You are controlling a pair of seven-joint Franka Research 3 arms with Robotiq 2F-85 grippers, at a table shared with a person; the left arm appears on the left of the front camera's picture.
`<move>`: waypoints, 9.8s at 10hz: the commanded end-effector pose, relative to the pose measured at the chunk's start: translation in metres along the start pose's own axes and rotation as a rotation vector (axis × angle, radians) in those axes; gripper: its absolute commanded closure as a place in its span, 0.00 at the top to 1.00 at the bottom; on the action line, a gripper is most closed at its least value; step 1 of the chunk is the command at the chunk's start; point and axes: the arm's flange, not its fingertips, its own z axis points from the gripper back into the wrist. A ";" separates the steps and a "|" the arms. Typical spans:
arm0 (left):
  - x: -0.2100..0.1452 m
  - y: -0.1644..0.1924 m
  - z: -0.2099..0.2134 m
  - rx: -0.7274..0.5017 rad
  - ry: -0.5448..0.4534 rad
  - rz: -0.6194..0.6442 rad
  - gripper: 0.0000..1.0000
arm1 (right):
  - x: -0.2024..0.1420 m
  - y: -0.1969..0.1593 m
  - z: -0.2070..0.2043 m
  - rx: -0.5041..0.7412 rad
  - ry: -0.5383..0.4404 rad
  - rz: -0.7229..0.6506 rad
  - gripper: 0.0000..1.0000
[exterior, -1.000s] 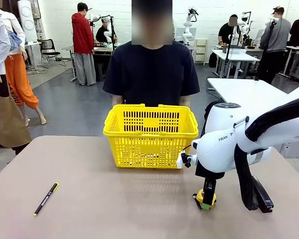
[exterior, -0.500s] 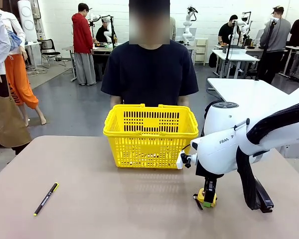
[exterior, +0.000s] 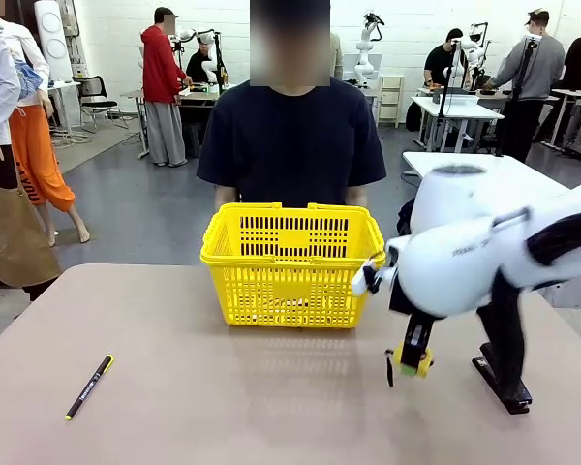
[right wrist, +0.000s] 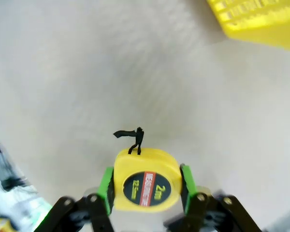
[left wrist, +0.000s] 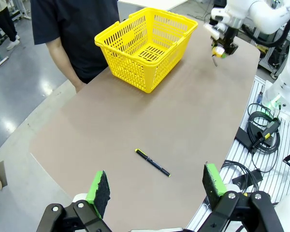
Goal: Place the items the person wants into the basket.
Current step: Pick up the item the person points to and place it in the Market Basket.
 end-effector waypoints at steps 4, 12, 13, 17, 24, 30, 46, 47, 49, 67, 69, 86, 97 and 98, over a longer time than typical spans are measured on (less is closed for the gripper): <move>-0.001 0.002 0.000 0.003 -0.024 -0.020 1.00 | -0.016 0.041 0.207 -0.077 0.031 -0.093 0.00; -0.001 0.002 0.000 0.003 -0.024 -0.020 1.00 | -0.015 0.025 0.235 -0.039 0.046 -0.130 0.00; -0.001 0.002 0.000 0.003 -0.024 -0.020 1.00 | -0.015 0.025 0.235 -0.039 0.046 -0.130 0.00; -0.001 0.002 0.000 0.003 -0.024 -0.020 1.00 | -0.015 0.025 0.235 -0.039 0.046 -0.130 0.00; -0.001 0.002 0.000 0.003 -0.024 -0.020 1.00 | 0.147 -0.061 0.231 -0.128 -0.174 0.410 0.65; -0.001 0.002 0.000 0.003 -0.024 -0.020 1.00 | 0.266 -0.098 0.164 -0.115 -0.038 0.503 0.65; -0.001 0.002 0.000 0.003 -0.024 -0.020 1.00 | 0.250 -0.138 0.076 0.035 0.006 0.571 0.65; -0.001 0.002 0.000 0.003 -0.024 -0.020 1.00 | 0.250 -0.142 0.067 0.055 0.009 0.578 0.65; -0.001 0.002 0.000 0.003 -0.024 -0.020 1.00 | 0.251 -0.146 0.053 0.093 0.016 0.597 0.65; -0.001 0.002 0.000 0.003 -0.024 -0.020 1.00 | 0.107 -0.090 0.148 -0.159 -0.150 0.413 1.00; -0.001 0.002 0.000 0.003 -0.024 -0.020 1.00 | 0.038 -0.056 0.173 -0.242 -0.182 0.256 1.00; -0.001 0.002 0.000 0.003 -0.024 -0.020 1.00 | -0.094 -0.037 0.148 -0.180 -0.267 -0.013 1.00; -0.001 0.002 0.000 0.003 -0.024 -0.020 1.00 | -0.295 -0.088 0.275 0.070 -1.016 0.123 1.00; -0.001 0.002 0.000 0.003 -0.024 -0.020 1.00 | -0.314 -0.101 0.263 0.017 -1.018 0.148 1.00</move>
